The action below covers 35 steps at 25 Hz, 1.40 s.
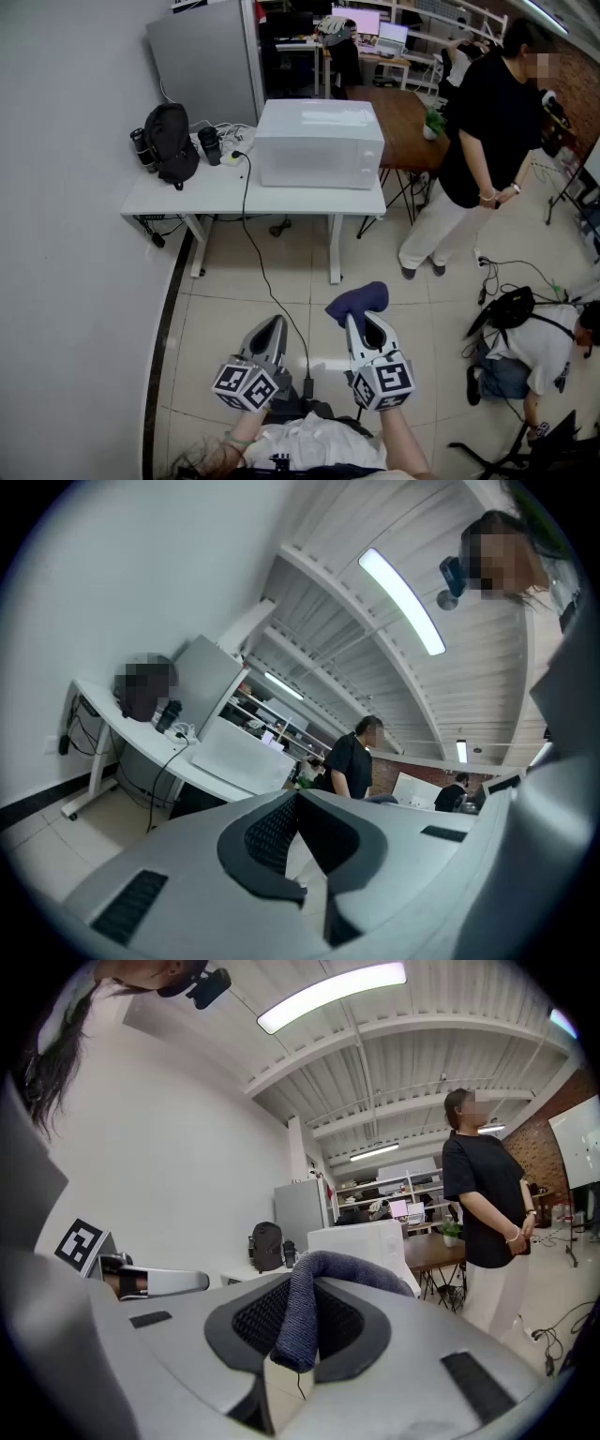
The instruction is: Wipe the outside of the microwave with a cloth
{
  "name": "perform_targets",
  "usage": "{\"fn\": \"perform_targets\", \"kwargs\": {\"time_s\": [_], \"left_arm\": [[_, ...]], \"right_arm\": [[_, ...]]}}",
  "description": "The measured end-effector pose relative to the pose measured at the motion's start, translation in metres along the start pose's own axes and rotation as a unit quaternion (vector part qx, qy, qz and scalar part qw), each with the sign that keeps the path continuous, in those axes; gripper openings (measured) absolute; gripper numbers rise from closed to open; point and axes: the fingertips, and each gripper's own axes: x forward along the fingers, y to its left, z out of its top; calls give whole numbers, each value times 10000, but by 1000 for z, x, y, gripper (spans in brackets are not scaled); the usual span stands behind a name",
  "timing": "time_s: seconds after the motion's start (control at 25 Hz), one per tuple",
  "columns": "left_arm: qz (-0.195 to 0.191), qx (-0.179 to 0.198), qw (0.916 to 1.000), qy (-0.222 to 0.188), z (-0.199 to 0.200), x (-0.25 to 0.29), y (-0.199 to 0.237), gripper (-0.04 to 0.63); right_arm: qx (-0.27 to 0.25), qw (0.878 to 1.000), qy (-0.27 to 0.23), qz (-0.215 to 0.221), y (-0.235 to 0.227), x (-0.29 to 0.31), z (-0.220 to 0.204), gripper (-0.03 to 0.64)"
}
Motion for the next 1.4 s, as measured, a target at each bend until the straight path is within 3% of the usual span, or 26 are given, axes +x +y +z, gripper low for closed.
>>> {"fn": "perform_targets", "kwargs": {"time_s": [0.2,0.36,0.56,0.84,1.0,1.12,1.2,1.4], "left_arm": [[51,73,9999,-104,21,38,32,-9],[85,60,9998,-153,38,86,79,-9],[-87,68,9998,-176,80,166,143,-9],[-369,77,9989,-281,141,254,198,-9],[-250,-113,9995,-176,144,279,224,-9],[-206,-145,9993,-293,150,292,231,-9],[-185,-170,9991,-338,152,299,232,-9],[-45,-202,9988,-443,157,322,238,-9]], "right_arm": [[-363,9989,-252,172,-20,82,33,74],[-940,9934,-455,483,-18,181,64,74],[-1393,9867,-616,560,-20,317,93,72],[-1965,9760,-256,901,9,478,102,73],[-2653,9574,111,1137,29,552,77,72],[-3107,9415,412,1236,23,586,55,72],[-3241,9373,533,1161,9,592,45,72],[-2922,9520,343,841,-41,571,50,73]]}}
